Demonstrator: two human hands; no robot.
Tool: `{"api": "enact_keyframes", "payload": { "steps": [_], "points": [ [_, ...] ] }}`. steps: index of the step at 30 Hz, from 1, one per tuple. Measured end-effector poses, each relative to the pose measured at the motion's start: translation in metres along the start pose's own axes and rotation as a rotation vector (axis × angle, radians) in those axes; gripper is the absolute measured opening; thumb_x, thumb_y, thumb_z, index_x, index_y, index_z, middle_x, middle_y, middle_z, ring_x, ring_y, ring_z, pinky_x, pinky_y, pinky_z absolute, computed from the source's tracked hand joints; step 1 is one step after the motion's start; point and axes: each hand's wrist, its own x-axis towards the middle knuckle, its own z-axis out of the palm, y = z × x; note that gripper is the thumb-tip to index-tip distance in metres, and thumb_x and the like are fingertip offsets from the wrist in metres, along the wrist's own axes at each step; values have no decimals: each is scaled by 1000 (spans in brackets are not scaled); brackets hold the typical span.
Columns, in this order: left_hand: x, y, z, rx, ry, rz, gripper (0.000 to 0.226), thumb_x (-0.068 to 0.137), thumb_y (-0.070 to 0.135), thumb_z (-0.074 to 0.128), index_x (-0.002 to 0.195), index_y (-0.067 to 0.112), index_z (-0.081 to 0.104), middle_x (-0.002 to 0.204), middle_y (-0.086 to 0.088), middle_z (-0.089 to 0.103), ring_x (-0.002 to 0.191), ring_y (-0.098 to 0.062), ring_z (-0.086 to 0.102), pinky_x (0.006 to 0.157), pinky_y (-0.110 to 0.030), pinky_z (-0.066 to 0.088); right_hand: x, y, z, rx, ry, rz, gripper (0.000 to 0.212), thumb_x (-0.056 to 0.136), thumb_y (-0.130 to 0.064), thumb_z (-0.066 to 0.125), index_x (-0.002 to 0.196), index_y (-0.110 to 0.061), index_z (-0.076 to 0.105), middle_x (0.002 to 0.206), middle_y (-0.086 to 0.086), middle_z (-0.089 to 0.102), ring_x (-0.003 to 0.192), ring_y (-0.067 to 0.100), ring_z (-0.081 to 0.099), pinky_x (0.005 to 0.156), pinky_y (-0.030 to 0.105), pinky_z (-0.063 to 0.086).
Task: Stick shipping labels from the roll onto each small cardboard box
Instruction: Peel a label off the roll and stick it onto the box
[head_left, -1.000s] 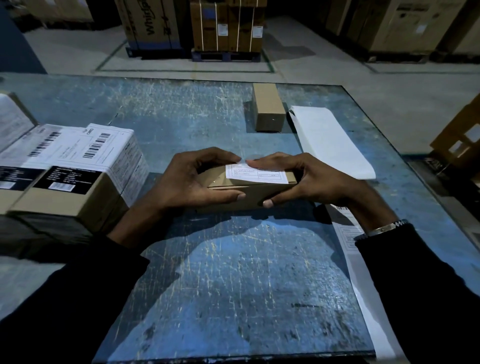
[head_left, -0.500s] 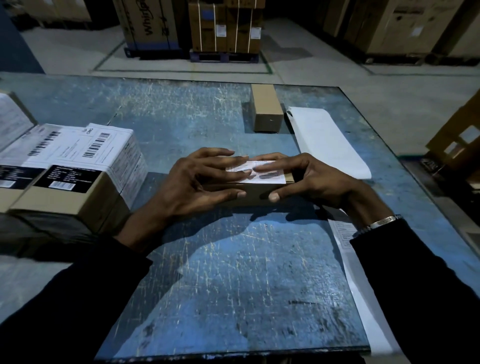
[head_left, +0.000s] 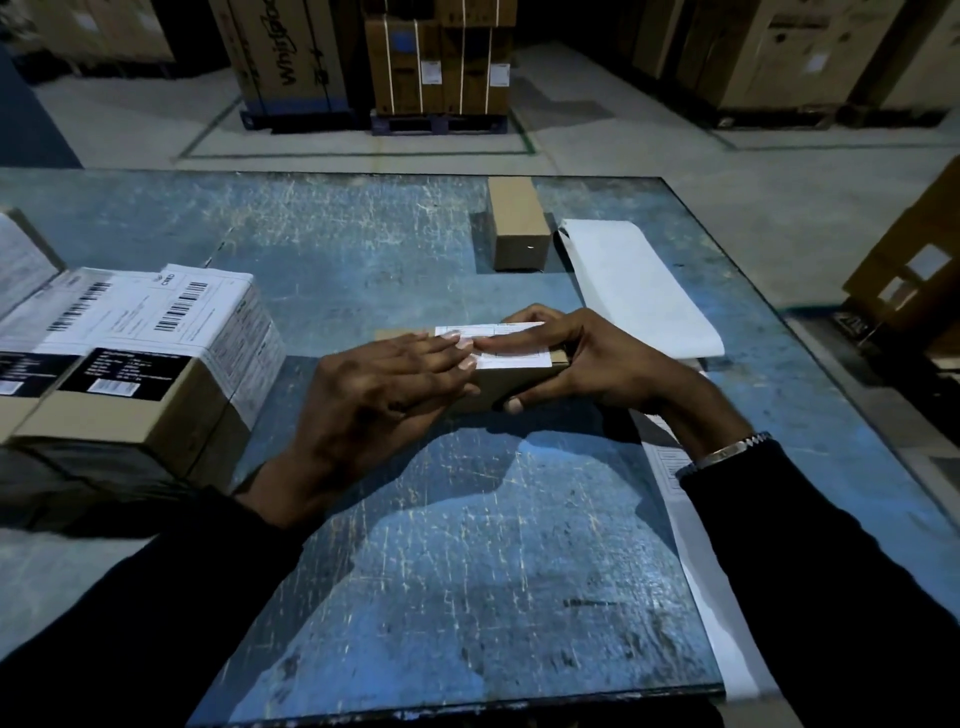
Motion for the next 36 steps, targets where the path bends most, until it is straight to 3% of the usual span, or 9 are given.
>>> {"api": "enact_keyframes", "payload": {
  "steps": [5, 9, 14, 16, 18, 21, 25, 33, 36],
  "points": [
    [-9, -3, -11, -44, -129, -26, 31, 98, 16, 81, 128, 11, 78, 149, 10, 62, 136, -7, 61, 111, -35, 52, -2, -3, -3, 178, 18, 47, 54, 69, -10, 94, 120, -22, 82, 145, -1, 63, 136, 15, 59, 112, 33, 52],
    [-5, 2, -13, -74, -115, -83, 33, 97, 18, 81, 130, 15, 78, 146, 10, 65, 133, -6, 63, 108, -37, 55, 5, -15, 6, 317, 242, 117, 48, 83, -39, 81, 129, -44, 73, 137, -6, 72, 129, 9, 65, 104, 31, 55],
    [14, 28, -15, -131, 131, -241, 11, 97, 23, 83, 100, 13, 87, 110, 3, 81, 102, -5, 77, 93, -30, 61, 12, -12, 21, 324, 338, 218, 24, 95, -31, 78, 114, -16, 83, 115, -3, 81, 110, 8, 73, 99, 25, 51],
    [21, 37, -16, -237, 218, -426, 10, 99, 24, 79, 99, 16, 85, 101, 9, 81, 91, 4, 75, 80, -21, 58, 11, -10, 19, 377, 290, 226, 18, 94, -24, 80, 107, -12, 84, 110, 2, 82, 104, 11, 74, 92, 24, 51],
    [26, 35, -13, -288, 274, -580, 14, 97, 25, 79, 106, 15, 84, 104, 11, 79, 95, 6, 72, 81, -14, 54, 10, -9, 15, 437, 236, 230, 23, 88, -19, 84, 108, -8, 83, 111, 8, 82, 102, 16, 76, 90, 26, 55],
    [29, 25, -6, -383, 129, -701, 32, 91, 37, 81, 117, 20, 82, 118, 10, 77, 115, -1, 70, 95, -22, 59, 9, -8, 13, 406, 173, 214, 43, 73, -22, 90, 113, -7, 81, 114, 8, 81, 105, 19, 76, 91, 26, 58],
    [27, 15, -9, -409, -18, -678, 42, 91, 45, 78, 126, 23, 79, 114, 13, 77, 105, -4, 72, 88, -29, 61, 10, -7, 14, 367, 181, 176, 48, 68, -28, 92, 111, -12, 81, 114, 5, 81, 110, 18, 75, 101, 31, 58],
    [24, 4, -11, -391, -99, -573, 44, 93, 38, 82, 132, 20, 76, 119, 7, 75, 111, -9, 72, 92, -29, 60, 8, -12, 13, 72, 221, 105, 50, 67, -32, 97, 111, -17, 82, 106, -3, 81, 100, 11, 75, 86, 29, 59],
    [24, 2, -13, -408, -118, -588, 44, 93, 39, 81, 133, 21, 76, 121, 7, 74, 113, -8, 71, 94, -29, 60, 7, -16, 10, -13, 225, 87, 46, 74, -28, 98, 116, -19, 82, 108, -8, 82, 103, 10, 75, 90, 35, 61]
  ]
}}
